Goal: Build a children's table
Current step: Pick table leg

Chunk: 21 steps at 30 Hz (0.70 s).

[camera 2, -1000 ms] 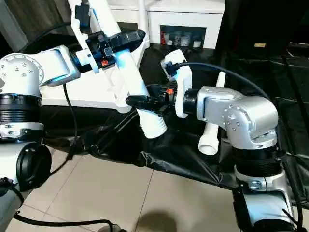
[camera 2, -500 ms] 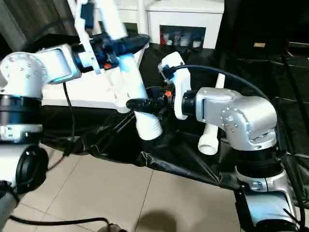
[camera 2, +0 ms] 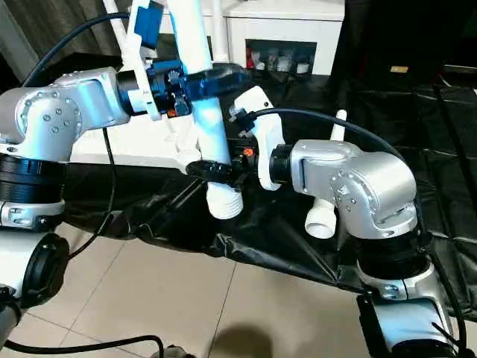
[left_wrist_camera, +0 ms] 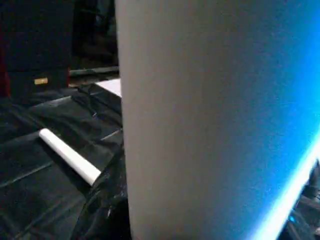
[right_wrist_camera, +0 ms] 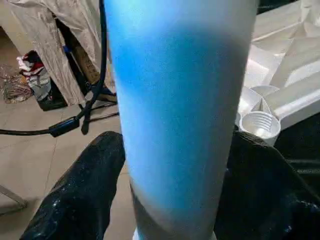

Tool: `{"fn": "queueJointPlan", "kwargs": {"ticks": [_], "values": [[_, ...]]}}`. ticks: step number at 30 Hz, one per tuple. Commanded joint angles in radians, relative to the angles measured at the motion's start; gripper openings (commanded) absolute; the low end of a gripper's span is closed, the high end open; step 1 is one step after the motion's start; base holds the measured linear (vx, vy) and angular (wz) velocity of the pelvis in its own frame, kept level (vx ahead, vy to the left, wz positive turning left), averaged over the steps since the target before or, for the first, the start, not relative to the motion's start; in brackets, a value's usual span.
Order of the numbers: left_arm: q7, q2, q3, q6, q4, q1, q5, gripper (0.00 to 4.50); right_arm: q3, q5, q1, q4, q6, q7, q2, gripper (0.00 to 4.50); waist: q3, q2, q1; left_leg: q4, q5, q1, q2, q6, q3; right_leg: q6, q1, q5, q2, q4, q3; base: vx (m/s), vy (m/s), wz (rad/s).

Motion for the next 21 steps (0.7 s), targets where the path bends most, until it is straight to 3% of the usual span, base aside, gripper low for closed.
{"fn": "queueJointPlan", "kwargs": {"ticks": [1, 13, 20, 21], "values": [[-0.012, 0.016, -0.008, -0.019, -0.018, 0.005, 0.016, 1.64, 0.006, 0.009, 0.001, -0.017, 0.017, -0.007, 0.004, 3.04, -0.080, -0.022, 0.000, -0.059, -0.031, 0.003, 0.008, -0.026, 0.003, -0.174, 0.072, -0.040, -0.056, -0.066, 0.033, 0.000, 0.000, 0.00], [-0.030, 0.016, -0.006, -0.031, -0.012, 0.004, 0.025, 1.64, 0.016, 0.015, 0.012, -0.020, 0.034, 0.004, -0.003, 1.99, -0.081, -0.022, 0.001, -0.058, -0.021, 0.002, 0.007, -0.026, 0.003, -0.174, 0.074, -0.023, -0.055, -0.064, 0.033, 0.000, 0.000, 0.00], [-0.033, 0.014, 0.004, -0.028, -0.005, -0.001, 0.022, 1.63, 0.019, 0.018, 0.020, -0.022, 0.043, 0.009, -0.002, 1.86, -0.081, -0.021, 0.001, -0.058, -0.030, 0.003, 0.007, -0.029, 0.003, -0.174, 0.074, -0.039, -0.056, -0.065, 0.033, 0.000, 0.000, 0.00], [-0.032, 0.014, 0.004, -0.028, -0.004, -0.002, 0.024, 1.63, 0.018, 0.020, 0.021, -0.022, 0.044, 0.010, -0.001, 1.86, -0.082, -0.027, 0.000, -0.058, -0.025, 0.002, 0.007, -0.027, 0.004, -0.174, 0.075, -0.033, -0.056, -0.065, 0.034, 0.000, 0.000, 0.00]]}}
